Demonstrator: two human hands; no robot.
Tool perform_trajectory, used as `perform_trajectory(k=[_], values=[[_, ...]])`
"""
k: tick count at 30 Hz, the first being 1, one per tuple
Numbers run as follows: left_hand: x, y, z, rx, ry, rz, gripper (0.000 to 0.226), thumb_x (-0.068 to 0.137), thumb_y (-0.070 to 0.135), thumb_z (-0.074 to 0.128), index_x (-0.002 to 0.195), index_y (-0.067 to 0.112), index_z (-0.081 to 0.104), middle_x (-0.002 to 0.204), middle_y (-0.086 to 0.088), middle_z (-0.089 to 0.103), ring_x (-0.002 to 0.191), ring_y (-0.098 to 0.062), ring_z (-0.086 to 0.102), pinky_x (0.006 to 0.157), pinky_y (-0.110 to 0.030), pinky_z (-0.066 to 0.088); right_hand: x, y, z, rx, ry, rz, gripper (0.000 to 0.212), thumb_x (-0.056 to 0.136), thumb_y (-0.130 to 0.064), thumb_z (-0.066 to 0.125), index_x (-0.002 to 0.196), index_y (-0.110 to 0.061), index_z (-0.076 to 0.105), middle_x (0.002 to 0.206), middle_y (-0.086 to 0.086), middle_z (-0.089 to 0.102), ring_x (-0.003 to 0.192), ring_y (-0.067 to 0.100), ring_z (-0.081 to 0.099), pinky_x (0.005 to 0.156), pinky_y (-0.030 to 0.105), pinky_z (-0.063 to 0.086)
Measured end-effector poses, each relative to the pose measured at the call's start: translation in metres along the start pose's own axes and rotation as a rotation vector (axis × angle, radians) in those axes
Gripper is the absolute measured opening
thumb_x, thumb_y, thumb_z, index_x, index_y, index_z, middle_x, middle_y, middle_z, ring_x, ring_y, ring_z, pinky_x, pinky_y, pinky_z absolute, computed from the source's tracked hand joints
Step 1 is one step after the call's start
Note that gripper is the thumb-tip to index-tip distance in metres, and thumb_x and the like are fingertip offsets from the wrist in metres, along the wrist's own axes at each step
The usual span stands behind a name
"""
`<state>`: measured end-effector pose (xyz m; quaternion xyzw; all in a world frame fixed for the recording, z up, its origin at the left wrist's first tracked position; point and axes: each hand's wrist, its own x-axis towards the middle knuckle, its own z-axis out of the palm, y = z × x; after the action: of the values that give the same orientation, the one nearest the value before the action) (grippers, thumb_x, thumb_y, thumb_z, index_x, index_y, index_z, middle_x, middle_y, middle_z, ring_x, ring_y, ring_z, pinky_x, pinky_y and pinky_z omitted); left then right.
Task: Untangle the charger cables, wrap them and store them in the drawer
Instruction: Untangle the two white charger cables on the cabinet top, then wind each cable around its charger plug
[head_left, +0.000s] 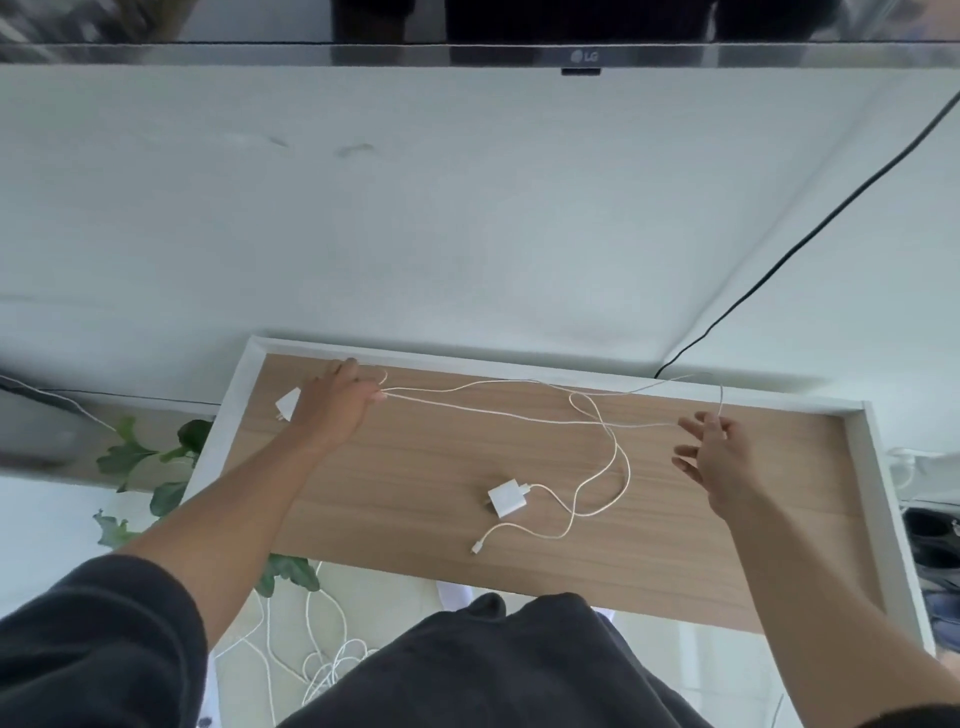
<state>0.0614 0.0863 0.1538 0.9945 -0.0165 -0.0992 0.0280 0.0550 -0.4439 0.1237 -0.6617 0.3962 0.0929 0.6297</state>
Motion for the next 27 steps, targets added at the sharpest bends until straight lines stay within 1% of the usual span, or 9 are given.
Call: perform_trajectory(k=[3,5,8,11,14,16,18,22,27], values=[[0.009,-0.006,0.018,-0.014,0.065,0.01,0.017,0.104,0.028,0.074,0.105,0.015,0.085,0.107,-0.015,0.055,0.109,-0.04,0.056,0.083,-0.05,0.045,-0.007,0.007,0.011,-0.014,-0.001,0.005,0.031,0.118,-0.031,0.045,0.141,-0.013,0.054,0.14,0.005,0.072,0.073,0.023,0.064,0.077,0.043,0.062],[0.014,-0.006,0.03,-0.009,0.091,-0.018,0.015,0.101,0.028,0.078,0.108,0.015,0.083,0.108,-0.016,0.055,0.106,-0.041,0.056,0.08,-0.052,0.047,-0.01,0.012,0.016,-0.042,-0.014,0.004,0.037,0.117,-0.027,0.048,0.151,-0.015,0.05,0.14,0.002,0.07,0.075,0.025,0.065,0.074,0.043,0.062],[0.016,0.003,0.041,0.022,0.136,-0.049,0.024,0.097,0.028,0.08,0.114,0.012,0.072,0.113,-0.016,0.054,0.105,-0.041,0.055,0.078,-0.052,0.051,-0.013,0.024,0.021,-0.154,-0.027,-0.049,0.06,0.113,-0.022,0.053,0.168,-0.013,0.029,0.141,0.006,0.067,0.083,0.027,0.072,0.067,0.04,0.061],[0.011,0.025,0.051,0.012,0.173,0.014,0.024,0.1,0.028,0.071,0.116,0.011,0.067,0.116,-0.015,0.058,0.108,-0.041,0.058,0.084,-0.054,0.052,-0.019,0.04,0.026,-0.362,-0.034,-0.117,0.071,0.114,-0.022,0.052,0.171,-0.009,0.011,0.123,0.012,0.071,0.091,0.03,0.077,0.075,0.045,0.065],[-0.004,0.057,0.067,-0.147,0.103,0.178,0.014,0.103,0.03,0.063,0.104,0.016,0.066,0.109,-0.005,0.062,0.102,-0.036,0.065,0.077,-0.05,0.056,-0.027,0.06,0.033,-0.543,-0.076,-0.125,0.066,0.111,-0.028,0.056,0.168,-0.011,0.027,0.121,0.0,0.073,0.109,0.035,0.075,0.099,0.059,0.061],[-0.018,0.081,0.081,-0.269,0.013,0.251,0.016,0.104,0.033,0.062,0.1,0.017,0.065,0.105,0.0,0.064,0.097,-0.032,0.067,0.074,-0.046,0.057,-0.035,0.072,0.038,-0.633,-0.143,-0.134,0.055,0.108,-0.032,0.061,0.159,-0.018,0.046,0.124,-0.005,0.074,0.114,0.031,0.073,0.106,0.056,0.057],[-0.028,0.106,0.093,-0.351,-0.105,0.258,0.021,0.106,0.037,0.064,0.102,0.016,0.066,0.108,0.001,0.063,0.097,-0.029,0.067,0.074,-0.042,0.056,-0.045,0.077,0.048,-0.703,-0.216,-0.16,0.042,0.109,-0.028,0.063,0.149,-0.019,0.057,0.122,-0.005,0.075,0.109,0.025,0.073,0.104,0.047,0.057],[-0.042,0.15,0.115,-0.393,-0.369,0.124,0.04,0.103,0.053,0.066,0.123,0.019,0.059,0.129,0.005,0.056,0.113,-0.023,0.062,0.088,-0.043,0.055,-0.061,0.092,0.066,-0.809,-0.336,-0.194,0.034,0.109,-0.027,0.062,0.143,-0.022,0.064,0.126,-0.004,0.076,0.11,0.02,0.073,0.102,0.039,0.055],[-0.048,0.179,0.14,-0.323,-0.477,0.051,0.059,0.095,0.048,0.08,0.136,0.015,0.054,0.14,-0.002,0.049,0.121,-0.028,0.061,0.093,-0.045,0.055,-0.07,0.103,0.082,-0.887,-0.434,-0.207,0.037,0.11,-0.027,0.061,0.147,-0.021,0.061,0.127,-0.006,0.074,0.112,0.014,0.071,0.096,0.029,0.049]])
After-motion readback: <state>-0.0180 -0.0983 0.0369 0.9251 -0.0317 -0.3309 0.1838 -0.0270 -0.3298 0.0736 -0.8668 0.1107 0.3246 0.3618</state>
